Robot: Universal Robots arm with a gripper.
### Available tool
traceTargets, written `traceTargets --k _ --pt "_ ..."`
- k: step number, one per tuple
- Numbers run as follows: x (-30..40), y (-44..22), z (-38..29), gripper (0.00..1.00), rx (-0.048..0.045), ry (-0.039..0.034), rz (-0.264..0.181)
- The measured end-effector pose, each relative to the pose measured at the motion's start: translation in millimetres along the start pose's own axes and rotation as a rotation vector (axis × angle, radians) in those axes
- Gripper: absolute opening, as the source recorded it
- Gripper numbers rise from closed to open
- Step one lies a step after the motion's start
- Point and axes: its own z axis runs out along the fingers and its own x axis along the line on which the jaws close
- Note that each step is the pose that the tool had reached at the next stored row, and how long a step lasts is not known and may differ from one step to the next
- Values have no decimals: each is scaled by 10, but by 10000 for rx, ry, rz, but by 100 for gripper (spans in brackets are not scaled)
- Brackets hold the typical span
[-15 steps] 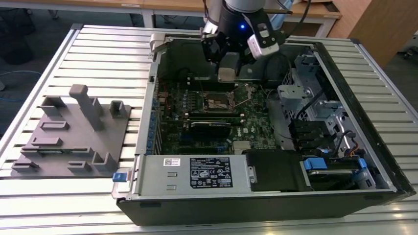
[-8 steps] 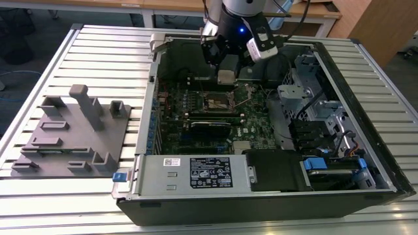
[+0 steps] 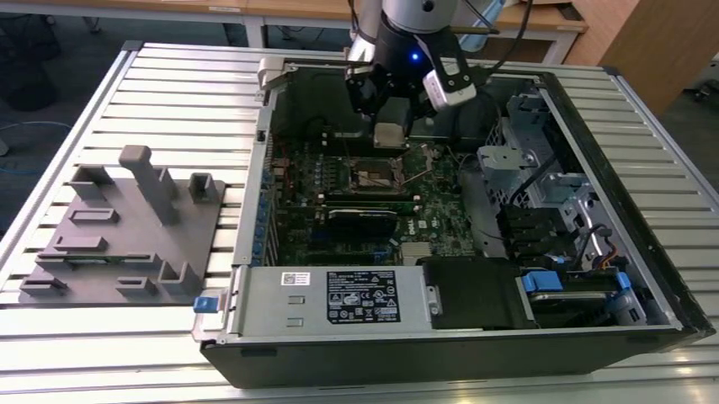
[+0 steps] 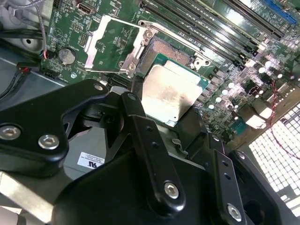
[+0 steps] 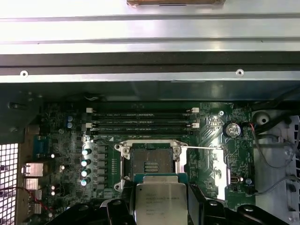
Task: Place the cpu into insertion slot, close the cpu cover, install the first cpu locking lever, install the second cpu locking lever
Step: 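Place the cpu into insertion slot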
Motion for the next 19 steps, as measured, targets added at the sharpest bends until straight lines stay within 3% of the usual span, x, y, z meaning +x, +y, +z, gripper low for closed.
traceTargets --k 19 --pt "-1 -6 69 54 -1 0 -1"
